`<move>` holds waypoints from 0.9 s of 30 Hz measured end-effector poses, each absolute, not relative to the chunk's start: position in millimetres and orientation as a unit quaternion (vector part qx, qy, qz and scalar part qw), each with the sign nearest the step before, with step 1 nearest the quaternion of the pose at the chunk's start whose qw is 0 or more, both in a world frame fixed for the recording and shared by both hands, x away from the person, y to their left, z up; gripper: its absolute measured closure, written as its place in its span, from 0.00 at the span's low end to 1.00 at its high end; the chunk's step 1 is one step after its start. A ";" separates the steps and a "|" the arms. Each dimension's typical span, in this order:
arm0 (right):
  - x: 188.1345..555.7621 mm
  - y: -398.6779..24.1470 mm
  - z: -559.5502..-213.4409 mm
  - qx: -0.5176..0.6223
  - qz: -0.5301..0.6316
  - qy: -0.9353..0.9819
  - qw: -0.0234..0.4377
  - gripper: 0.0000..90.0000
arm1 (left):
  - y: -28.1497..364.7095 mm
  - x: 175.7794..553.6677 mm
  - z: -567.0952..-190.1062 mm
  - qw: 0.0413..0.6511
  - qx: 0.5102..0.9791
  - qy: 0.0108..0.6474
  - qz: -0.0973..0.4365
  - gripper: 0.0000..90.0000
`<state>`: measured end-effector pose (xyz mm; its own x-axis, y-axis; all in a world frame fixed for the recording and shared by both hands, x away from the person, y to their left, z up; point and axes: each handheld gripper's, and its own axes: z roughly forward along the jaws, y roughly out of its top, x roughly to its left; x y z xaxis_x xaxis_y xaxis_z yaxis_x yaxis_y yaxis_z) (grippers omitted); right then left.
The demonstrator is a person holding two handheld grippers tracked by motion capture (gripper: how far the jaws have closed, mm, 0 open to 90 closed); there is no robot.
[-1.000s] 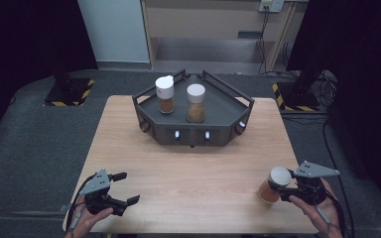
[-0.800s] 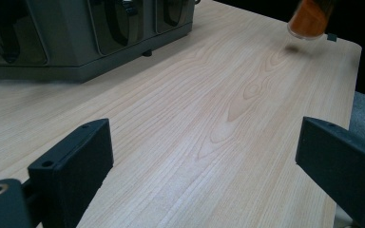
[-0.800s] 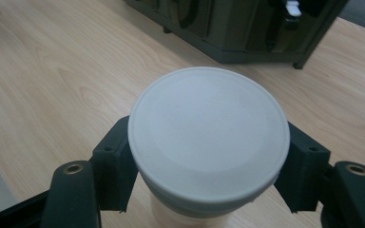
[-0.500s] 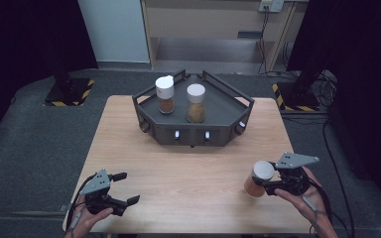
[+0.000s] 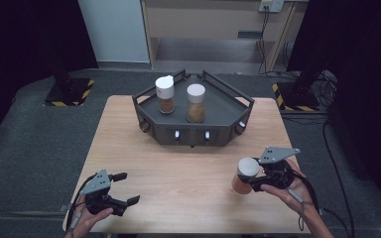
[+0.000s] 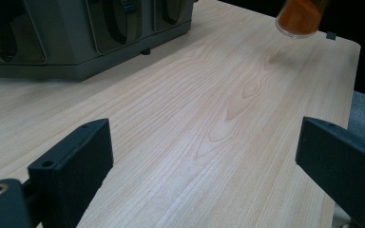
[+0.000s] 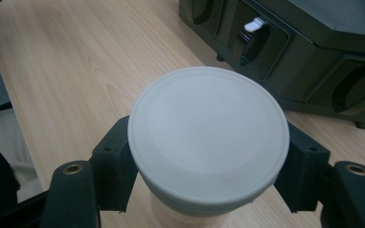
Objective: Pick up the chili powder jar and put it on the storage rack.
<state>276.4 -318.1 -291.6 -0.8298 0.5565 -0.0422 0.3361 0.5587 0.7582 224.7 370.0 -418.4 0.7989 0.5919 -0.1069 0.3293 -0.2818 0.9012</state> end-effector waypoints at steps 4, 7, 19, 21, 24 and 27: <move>282.1 -309.5 -285.5 0.255 0.392 0.874 0.137 0.38 | 369.9 224.7 -418.2 0.523 0.791 0.290 0.125 0.05; 287.9 -302.9 -277.3 0.255 0.389 0.875 0.137 0.38 | 369.8 225.0 -418.2 0.523 0.792 0.290 0.125 0.05; 311.7 -284.2 -239.8 0.262 0.380 0.875 0.147 0.38 | 368.6 225.1 -417.4 0.520 0.795 0.288 0.124 0.05; 317.5 -280.8 -229.1 0.265 0.380 0.874 0.148 0.38 | 368.3 225.2 -417.4 0.520 0.795 0.287 0.124 0.05; 320.7 -277.8 -221.7 0.266 0.378 0.874 0.150 0.38 | 368.2 225.2 -417.2 0.519 0.796 0.287 0.124 0.05; 327.5 -273.5 -209.6 0.271 0.380 0.872 0.152 0.38 | 368.0 225.1 -417.0 0.519 0.796 0.286 0.124 0.05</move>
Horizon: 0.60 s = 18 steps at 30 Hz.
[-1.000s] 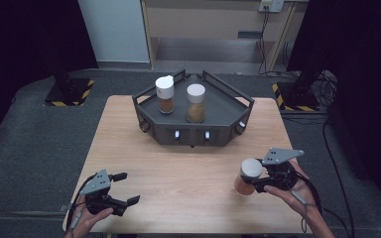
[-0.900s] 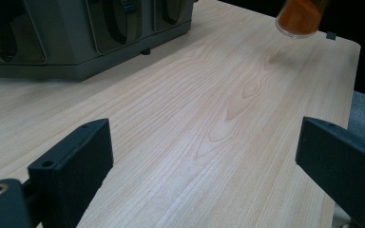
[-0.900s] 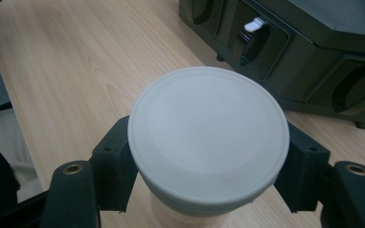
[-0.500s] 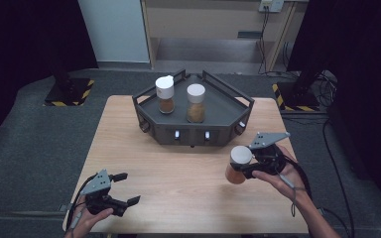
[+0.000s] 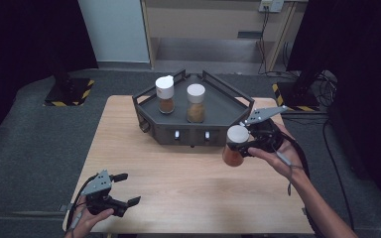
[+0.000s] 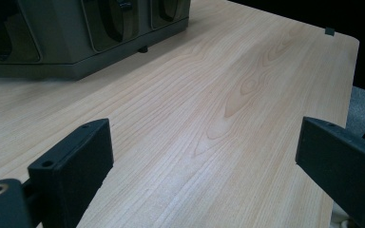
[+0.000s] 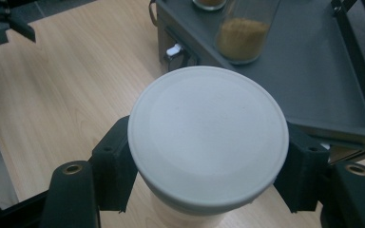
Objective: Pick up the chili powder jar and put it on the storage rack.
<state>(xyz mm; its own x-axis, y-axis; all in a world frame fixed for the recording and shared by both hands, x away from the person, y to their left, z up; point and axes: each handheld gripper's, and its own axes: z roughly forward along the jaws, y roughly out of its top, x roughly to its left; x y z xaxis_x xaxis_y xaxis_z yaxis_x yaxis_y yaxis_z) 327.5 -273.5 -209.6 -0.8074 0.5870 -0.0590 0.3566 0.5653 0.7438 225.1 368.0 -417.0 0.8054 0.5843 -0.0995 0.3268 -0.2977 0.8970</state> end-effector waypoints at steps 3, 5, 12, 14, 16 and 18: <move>333.5 -270.3 -199.3 0.276 0.381 0.869 0.154 0.38 | 368.0 225.1 -417.1 0.519 0.796 0.286 0.124 0.05; 337.3 -266.7 -192.1 0.279 0.379 0.868 0.159 0.38 | 367.8 225.0 -417.0 0.519 0.796 0.286 0.124 0.05; 352.7 -255.3 -173.1 0.293 0.378 0.862 0.169 0.38 | 367.3 224.9 -416.8 0.518 0.797 0.285 0.124 0.05; 356.7 -252.4 -170.3 0.297 0.379 0.859 0.174 0.38 | 367.4 224.9 -416.8 0.518 0.797 0.285 0.123 0.05; 360.7 -249.6 -168.7 0.302 0.379 0.856 0.177 0.38 | 367.4 225.1 -417.0 0.518 0.797 0.285 0.123 0.05; 366.5 -245.7 -167.3 0.309 0.378 0.854 0.181 0.38 | 367.3 225.1 -416.9 0.518 0.797 0.285 0.123 0.05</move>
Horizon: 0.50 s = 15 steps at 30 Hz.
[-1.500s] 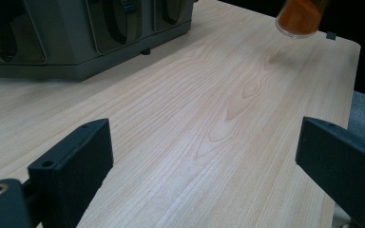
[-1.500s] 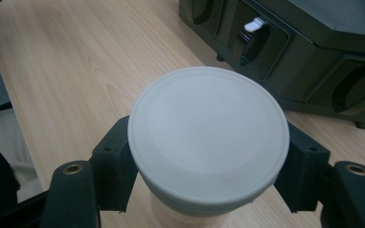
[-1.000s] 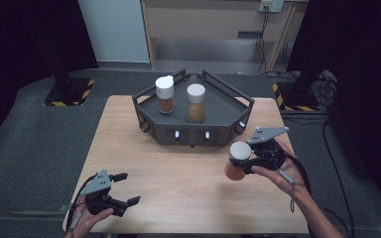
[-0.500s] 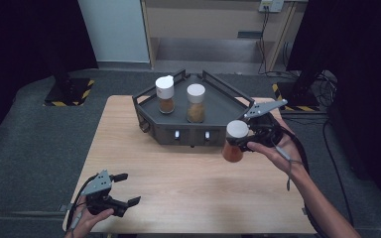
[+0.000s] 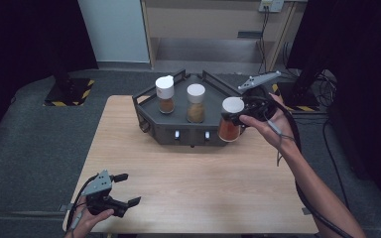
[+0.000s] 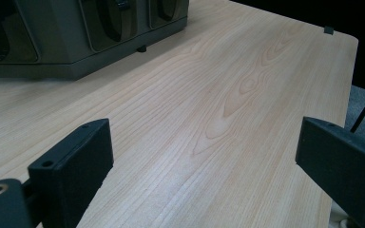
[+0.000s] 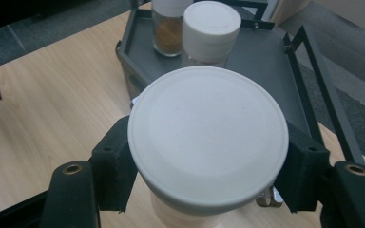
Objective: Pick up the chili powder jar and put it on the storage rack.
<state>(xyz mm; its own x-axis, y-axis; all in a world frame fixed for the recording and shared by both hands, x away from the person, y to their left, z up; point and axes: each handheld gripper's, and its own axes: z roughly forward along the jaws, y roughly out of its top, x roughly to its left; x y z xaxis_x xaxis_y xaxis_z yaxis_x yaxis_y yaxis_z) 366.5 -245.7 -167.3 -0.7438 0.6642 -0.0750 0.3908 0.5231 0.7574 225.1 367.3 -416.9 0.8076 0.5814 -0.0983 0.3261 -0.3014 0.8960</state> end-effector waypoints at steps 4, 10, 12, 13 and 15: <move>376.3 -237.5 -166.5 0.322 0.372 0.849 0.193 0.38 | 367.3 225.1 -416.8 0.518 0.798 0.284 0.123 0.05; 397.5 -229.9 -170.6 0.353 0.369 0.835 0.204 0.38 | 367.3 225.1 -416.8 0.518 0.798 0.284 0.123 0.05; 403.2 -228.6 -172.6 0.363 0.368 0.830 0.207 0.38 | 367.3 225.1 -416.6 0.517 0.798 0.283 0.123 0.05; 405.0 -227.7 -173.3 0.369 0.368 0.828 0.209 0.38 | 367.2 225.1 -416.6 0.517 0.798 0.283 0.123 0.05; 411.0 -224.9 -176.1 0.379 0.365 0.823 0.216 0.38 | 367.2 225.0 -416.8 0.518 0.798 0.284 0.123 0.05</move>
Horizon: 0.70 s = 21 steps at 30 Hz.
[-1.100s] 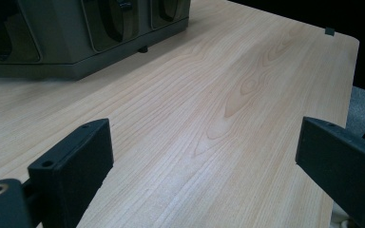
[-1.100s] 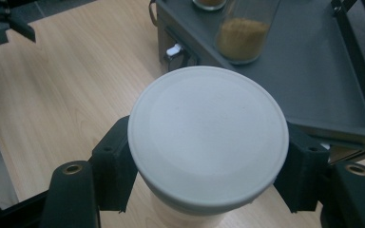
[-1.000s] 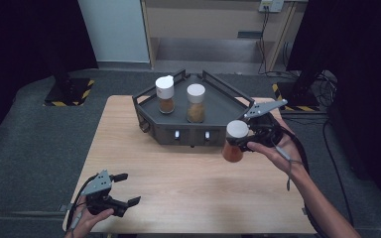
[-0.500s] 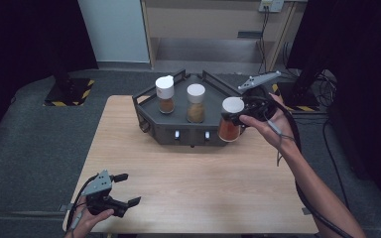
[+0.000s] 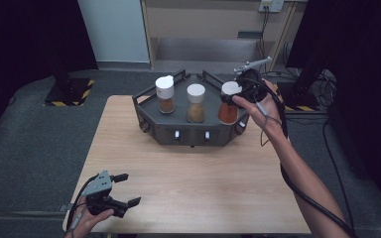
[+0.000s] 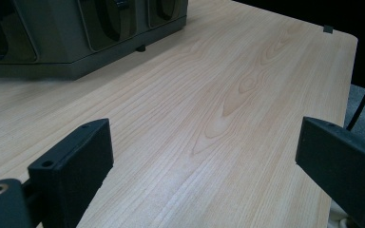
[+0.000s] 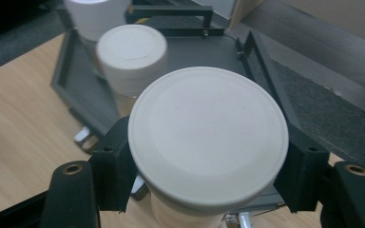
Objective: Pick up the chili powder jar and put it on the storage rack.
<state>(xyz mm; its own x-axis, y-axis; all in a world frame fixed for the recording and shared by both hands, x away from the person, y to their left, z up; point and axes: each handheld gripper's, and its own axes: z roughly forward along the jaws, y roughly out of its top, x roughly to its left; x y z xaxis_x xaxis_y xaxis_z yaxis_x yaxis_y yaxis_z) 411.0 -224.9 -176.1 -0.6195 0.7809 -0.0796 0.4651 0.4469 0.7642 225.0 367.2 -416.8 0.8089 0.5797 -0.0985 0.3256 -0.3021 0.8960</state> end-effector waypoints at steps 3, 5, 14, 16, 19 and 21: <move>415.9 -222.1 -178.5 0.385 0.361 0.819 0.225 0.38 | 367.2 225.1 -416.6 0.517 0.798 0.283 0.123 0.05; 420.9 -221.0 -181.3 0.392 0.361 0.814 0.232 0.38 | 367.2 225.1 -416.6 0.517 0.798 0.283 0.123 0.05; 444.4 -218.5 -196.0 0.421 0.357 0.797 0.246 0.38 | 367.7 225.2 -417.2 0.518 0.797 0.285 0.122 0.05; 446.8 -218.1 -197.8 0.423 0.356 0.796 0.246 0.38 | 367.8 225.4 -417.1 0.517 0.798 0.285 0.123 0.05; 454.5 -218.8 -204.5 0.429 0.357 0.793 0.244 0.38 | 368.0 225.2 -417.2 0.518 0.797 0.286 0.122 0.05; 457.5 -219.6 -207.8 0.432 0.358 0.792 0.240 0.38 | 368.1 225.5 -417.3 0.517 0.797 0.286 0.123 0.05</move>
<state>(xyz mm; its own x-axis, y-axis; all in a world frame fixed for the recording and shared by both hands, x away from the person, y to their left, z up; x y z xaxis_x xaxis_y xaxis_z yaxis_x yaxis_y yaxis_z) 457.5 -219.6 -207.8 -0.5119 0.8561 -0.0715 0.5127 0.3712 0.7742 225.5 368.1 -417.3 0.8058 0.5836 -0.1001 0.3296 -0.3016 0.8946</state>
